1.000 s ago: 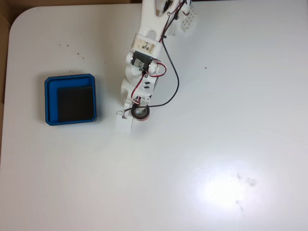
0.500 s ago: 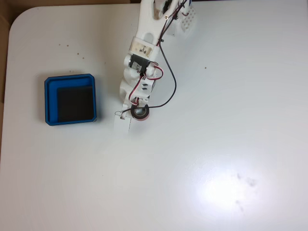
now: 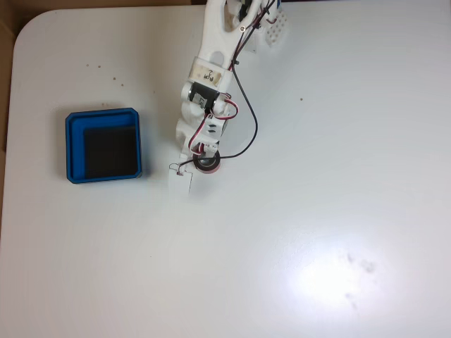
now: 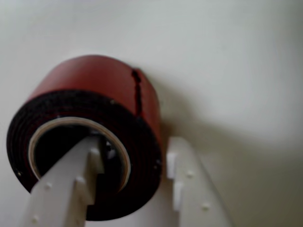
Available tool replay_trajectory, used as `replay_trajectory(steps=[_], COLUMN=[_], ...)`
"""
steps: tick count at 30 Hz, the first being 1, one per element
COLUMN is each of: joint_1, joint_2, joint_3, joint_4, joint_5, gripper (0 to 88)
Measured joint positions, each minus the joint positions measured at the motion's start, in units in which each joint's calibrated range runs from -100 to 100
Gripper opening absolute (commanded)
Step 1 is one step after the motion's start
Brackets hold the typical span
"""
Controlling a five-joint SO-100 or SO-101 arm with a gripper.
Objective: Pick the red roll and drop it in the blue box
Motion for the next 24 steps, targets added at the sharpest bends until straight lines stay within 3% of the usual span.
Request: replay_trajectory(steps=[10,17,24], joint_1=[0.0,0.0,0.0], joint_2=[0.51,0.51,0.51], joint_3=[0.0,0.0,0.0], joint_4=[0.0,0.0,0.0], joint_5=[0.0,0.0,0.0], gripper=[10.6,0.1,0.6])
